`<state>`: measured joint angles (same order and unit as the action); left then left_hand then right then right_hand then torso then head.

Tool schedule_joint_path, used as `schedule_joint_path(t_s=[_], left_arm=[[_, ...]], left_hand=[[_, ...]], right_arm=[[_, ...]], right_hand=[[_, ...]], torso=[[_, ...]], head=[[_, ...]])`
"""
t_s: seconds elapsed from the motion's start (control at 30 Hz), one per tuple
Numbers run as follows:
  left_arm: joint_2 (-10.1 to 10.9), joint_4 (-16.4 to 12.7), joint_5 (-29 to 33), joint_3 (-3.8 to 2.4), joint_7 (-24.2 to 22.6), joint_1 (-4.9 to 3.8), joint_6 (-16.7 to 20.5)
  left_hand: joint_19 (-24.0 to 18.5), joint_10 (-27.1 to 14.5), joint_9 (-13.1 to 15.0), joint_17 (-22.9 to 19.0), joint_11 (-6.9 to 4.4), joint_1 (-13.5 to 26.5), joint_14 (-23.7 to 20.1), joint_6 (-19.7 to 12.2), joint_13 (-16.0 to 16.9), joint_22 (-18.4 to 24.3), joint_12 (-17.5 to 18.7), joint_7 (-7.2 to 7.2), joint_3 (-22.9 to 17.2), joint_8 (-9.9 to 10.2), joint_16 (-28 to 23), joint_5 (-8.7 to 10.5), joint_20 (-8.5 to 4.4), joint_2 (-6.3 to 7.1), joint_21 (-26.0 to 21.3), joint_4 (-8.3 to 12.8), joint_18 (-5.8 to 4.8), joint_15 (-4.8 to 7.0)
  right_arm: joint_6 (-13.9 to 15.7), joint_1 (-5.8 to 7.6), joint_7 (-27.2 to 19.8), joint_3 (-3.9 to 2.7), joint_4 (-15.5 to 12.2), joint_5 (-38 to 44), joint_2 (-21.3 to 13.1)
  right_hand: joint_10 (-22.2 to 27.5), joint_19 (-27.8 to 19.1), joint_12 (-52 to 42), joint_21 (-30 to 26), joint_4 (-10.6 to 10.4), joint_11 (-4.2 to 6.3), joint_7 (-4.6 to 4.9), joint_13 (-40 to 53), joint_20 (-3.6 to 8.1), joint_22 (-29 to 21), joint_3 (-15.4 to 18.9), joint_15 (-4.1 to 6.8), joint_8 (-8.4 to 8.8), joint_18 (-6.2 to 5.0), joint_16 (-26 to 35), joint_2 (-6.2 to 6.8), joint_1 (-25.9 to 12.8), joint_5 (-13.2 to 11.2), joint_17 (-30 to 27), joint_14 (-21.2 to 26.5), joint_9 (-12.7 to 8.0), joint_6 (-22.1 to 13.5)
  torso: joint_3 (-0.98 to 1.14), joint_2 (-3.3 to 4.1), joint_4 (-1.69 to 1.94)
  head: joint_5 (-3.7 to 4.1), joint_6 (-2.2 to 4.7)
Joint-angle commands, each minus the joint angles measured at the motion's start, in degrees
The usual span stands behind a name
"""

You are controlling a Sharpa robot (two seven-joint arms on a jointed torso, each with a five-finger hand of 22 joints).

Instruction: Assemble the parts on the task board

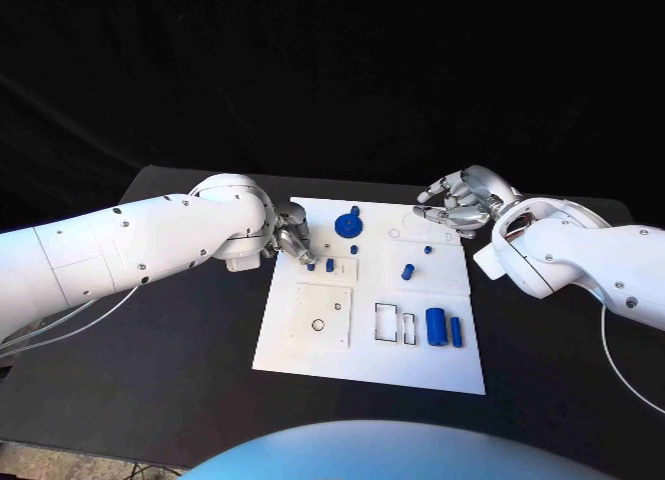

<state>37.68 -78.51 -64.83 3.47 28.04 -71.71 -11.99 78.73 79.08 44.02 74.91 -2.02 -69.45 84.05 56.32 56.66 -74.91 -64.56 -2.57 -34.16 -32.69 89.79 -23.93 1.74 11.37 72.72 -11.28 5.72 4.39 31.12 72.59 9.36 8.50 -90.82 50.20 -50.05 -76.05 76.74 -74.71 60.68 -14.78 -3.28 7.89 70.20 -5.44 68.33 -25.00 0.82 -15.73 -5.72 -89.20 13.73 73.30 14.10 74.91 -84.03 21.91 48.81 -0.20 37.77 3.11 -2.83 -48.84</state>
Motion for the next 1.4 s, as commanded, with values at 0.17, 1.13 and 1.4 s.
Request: schedule_joint_path(t_s=[0.17,1.13,1.4], left_arm=[[-0.2,-0.1,-0.2,-0.04,0.0,0.01,0.9],[-0.4,0.0,-0.5,0.0,1.2,0.05,-2.2],[-0.8,0.4,-0.5,0.01,1.2,0.09,-1.6]], left_hand=[[0.3,0.4,0.0,15.1,0.14,0.0,6.0,0.0,0.0,-2.2,-0.3,0.34,-10.1,-0.4,0.2,-0.39,-0.04,-0.42,0.3,10.5,-1.11,0.38],[0.3,0.4,0.1,15.1,0.13,0.0,6.0,0.0,0.0,-2.2,-0.3,0.35,-10.1,-0.4,0.2,-0.49,-0.05,-0.42,0.3,10.6,-1.11,0.38],[0.4,0.4,0.1,15.1,0.13,0.0,6.0,0.0,0.0,-2.3,-0.3,0.35,-10.1,-0.3,0.2,-0.57,-0.05,-0.42,0.3,10.7,-1.13,0.38]], right_arm=[[-0.3,-0.03,-0.1,0.0,0.0,0.5,0.0],[-0.5,-0.04,-0.1,0.0,0.1,0.4,0.1],[-0.4,-0.04,-0.1,0.0,0.1,0.4,0.1]], right_hand=[[0.3,-0.3,0.1,-0.1,-0.3,0.0,0.15,0.0,0.17,0.1,0.0,-0.07,-0.04,-0.95,0.4,0.19,-0.5,0.4,12.2,-5.2,0.1,-0.4],[0.3,-0.3,0.1,-0.1,-0.4,0.0,0.14,0.0,0.18,0.1,-0.1,-0.06,-0.21,-0.96,0.4,0.22,-0.5,0.4,12.2,-5.2,0.2,-0.4],[0.3,-0.3,0.1,-0.1,-0.4,0.0,0.14,0.0,0.18,0.1,-0.1,-0.06,-0.21,-0.96,0.4,0.22,-0.5,0.4,12.2,-5.2,0.2,-0.4]], torso=[[0.0,0.03,-0.04],[-0.01,0.02,-0.04],[-0.01,0.05,0.01]], head=[[-0.03,0.03],[-0.05,-0.35],[-0.01,-0.37]])
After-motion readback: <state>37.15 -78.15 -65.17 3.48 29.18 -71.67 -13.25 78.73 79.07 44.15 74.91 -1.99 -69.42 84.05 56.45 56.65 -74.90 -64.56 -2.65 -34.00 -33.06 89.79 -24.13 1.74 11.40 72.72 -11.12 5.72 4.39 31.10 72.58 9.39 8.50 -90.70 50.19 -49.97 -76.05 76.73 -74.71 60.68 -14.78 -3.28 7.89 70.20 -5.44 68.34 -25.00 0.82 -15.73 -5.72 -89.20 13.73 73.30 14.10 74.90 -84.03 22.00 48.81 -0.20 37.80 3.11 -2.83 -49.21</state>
